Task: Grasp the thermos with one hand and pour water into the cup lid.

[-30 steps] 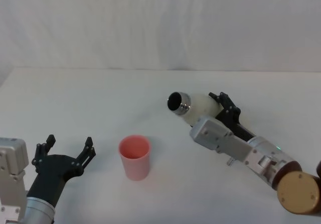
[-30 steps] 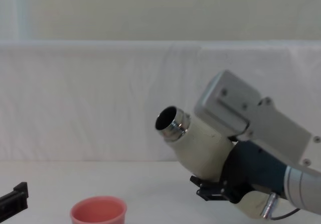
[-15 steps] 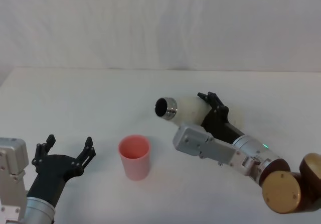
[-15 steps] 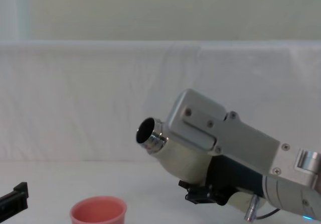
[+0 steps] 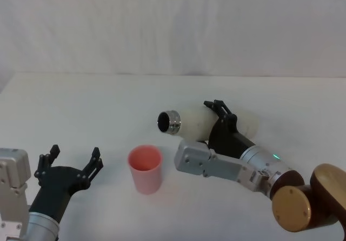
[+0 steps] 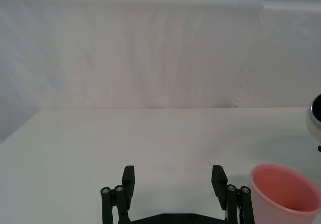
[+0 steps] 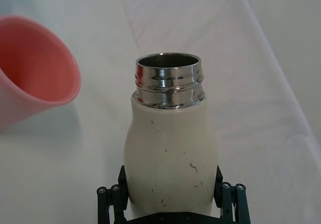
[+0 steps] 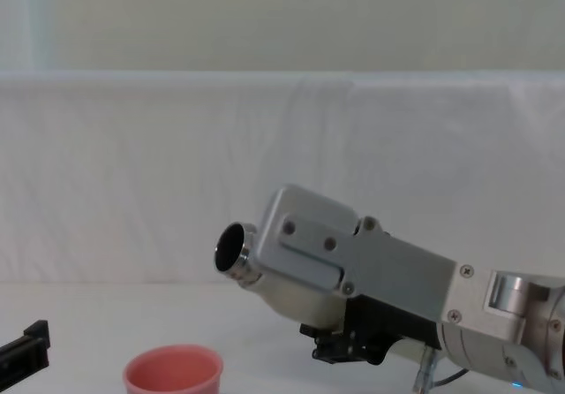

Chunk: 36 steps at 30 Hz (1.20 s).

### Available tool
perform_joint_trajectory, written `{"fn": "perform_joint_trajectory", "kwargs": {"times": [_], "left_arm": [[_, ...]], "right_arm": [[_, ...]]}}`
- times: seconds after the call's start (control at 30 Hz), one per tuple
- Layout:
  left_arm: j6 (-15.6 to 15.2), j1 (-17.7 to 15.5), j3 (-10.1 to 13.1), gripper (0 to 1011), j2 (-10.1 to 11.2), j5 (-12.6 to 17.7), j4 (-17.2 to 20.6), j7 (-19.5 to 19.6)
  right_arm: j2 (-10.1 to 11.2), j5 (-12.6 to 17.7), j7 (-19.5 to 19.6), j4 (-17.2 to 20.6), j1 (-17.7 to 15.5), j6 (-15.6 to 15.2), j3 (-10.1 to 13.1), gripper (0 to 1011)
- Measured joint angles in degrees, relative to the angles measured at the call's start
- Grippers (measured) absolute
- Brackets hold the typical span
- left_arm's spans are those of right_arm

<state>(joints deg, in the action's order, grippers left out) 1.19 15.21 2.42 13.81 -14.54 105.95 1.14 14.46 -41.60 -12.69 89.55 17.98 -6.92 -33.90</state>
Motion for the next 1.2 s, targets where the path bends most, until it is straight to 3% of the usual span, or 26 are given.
{"fn": "perform_joint_trajectory", "kwargs": {"times": [0.4,1.2], "left_arm": [[0.0,0.0,0.0,1001,0.0,0.0,0.0,0.0],[0.0,0.0,0.0,1001,0.0,0.0,0.0,0.0]], "right_arm": [[0.1,-4.8,0.3,-0.3,0.9,-1.1,-1.9,957],[0.2,-10.3,0.6,-1.3,2.0,-2.1,-3.9,957]]}}
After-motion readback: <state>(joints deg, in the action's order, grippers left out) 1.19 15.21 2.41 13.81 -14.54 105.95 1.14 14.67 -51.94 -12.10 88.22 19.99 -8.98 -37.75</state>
